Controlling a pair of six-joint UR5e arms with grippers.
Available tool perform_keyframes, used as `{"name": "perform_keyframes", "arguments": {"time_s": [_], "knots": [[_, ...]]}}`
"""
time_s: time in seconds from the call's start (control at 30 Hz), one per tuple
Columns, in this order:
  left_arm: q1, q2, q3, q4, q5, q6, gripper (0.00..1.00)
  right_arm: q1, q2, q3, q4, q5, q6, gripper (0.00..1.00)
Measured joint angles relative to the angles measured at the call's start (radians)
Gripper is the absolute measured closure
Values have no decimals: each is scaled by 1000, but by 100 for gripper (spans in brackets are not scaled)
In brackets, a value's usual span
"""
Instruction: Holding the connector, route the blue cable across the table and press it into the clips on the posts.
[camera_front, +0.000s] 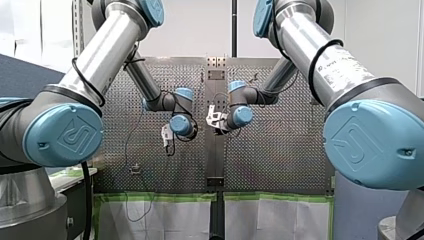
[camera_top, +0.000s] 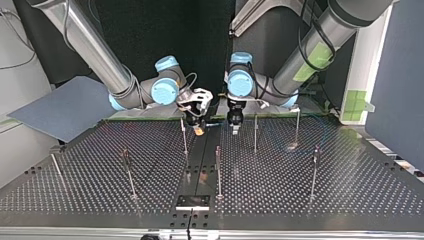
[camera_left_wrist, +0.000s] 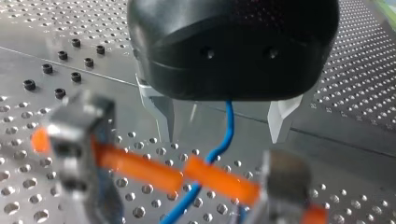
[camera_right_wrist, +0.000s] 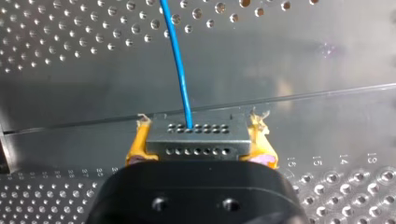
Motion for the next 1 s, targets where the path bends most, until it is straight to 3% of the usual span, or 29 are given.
{"name": "perform_keyframes", "arguments": {"time_s": [0.03, 0.07, 0.1, 0.13, 0.2, 0.27, 0.3, 0.37, 0.5, 0.53, 1.0], "knots": [[-1, 0, 0, 0, -1, 4, 23, 0, 0, 0, 0, 0, 0, 100], [-2, 0, 0, 1, -1, 9, 31, 1, 0, 0, 0, 0, 0, 100], [-3, 0, 1, 2, -1, 12, 31, 1, 0, 0, 0, -1, 0, 100], [-3, 0, 1, 4, -2, 14, 41, 1, 0, 0, 1, -1, 0, 100], [-3, 0, 1, 6, -2, 15, 46, 1, 0, 0, 1, -1, 0, 100], [-3, 0, 1, 8, -2, 11, 61, 1, 0, 0, 1, 0, 0, 100], [-3, 1, 1, 9, -3, 9, 61, 1, 0, 0, 1, 0, 0, 100], [-4, 1, 1, 10, -6, 5, 74, 1, 0, 0, 0, 0, 0, 100], [-4, 1, 0, 7, -15, 3, 77, -2, 0, 0, 1, 0, 0, 100], [-4, 1, 1, 6, -17, 3, 100, -3, 0, 0, 1, 0, 0, 100], [-20, 36, 0, -37, -93, 6, 100, -3, -18, 0, 19, 0, -6, 100]]}}
